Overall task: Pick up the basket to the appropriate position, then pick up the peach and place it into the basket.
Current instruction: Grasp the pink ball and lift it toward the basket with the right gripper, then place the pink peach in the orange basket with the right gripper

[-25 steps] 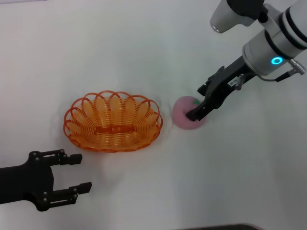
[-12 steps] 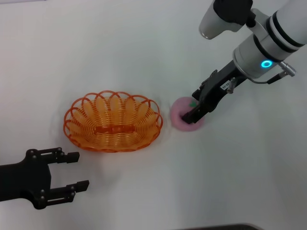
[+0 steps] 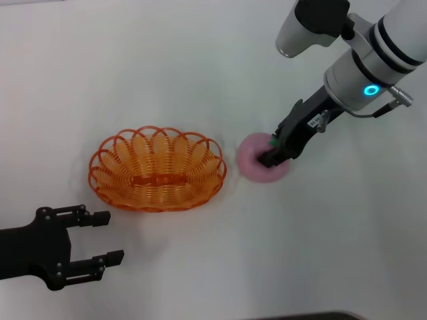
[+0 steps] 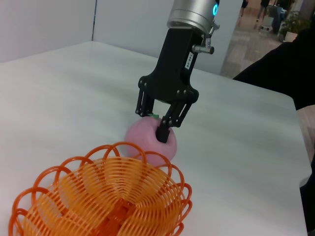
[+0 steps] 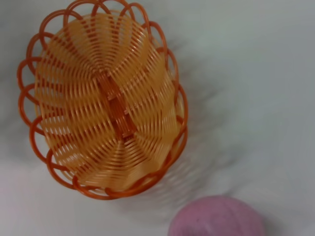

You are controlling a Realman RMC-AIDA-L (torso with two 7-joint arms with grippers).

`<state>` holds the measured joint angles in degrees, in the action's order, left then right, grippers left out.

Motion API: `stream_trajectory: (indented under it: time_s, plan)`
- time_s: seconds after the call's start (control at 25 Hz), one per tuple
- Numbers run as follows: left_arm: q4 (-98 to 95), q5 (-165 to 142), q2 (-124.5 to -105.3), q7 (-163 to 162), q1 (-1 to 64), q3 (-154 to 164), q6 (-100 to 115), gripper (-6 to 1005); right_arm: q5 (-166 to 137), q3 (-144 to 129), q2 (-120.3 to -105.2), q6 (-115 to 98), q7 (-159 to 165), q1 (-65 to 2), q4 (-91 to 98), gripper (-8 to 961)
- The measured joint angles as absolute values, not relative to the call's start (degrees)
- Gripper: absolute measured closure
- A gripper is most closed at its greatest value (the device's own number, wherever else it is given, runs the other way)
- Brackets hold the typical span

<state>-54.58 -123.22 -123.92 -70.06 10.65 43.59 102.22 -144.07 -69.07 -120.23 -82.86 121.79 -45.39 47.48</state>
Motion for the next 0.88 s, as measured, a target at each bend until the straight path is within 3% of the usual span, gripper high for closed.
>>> stream_trajectory:
  time_s: [0.08, 0.32, 0.88]
  plan:
    - [-54.58, -123.22, -123.92, -70.14, 10.67, 43.59, 102.22, 324, -143.98, -68.66, -120.17, -83.45, 121.55, -45.24, 47.81, 519]
    - [-54.58, -123.22, -123.92, -70.14, 10.72, 43.59, 102.66, 324, -143.96, -66.20, -119.87, -87.38, 120.92, -44.24, 51.80, 628]
    - [-54.66, -123.22, -124.00, -70.22, 10.81, 43.60, 103.00, 324, -142.38, -57.55, -119.50, -101.61, 115.56, -44.08, 58.03, 674]
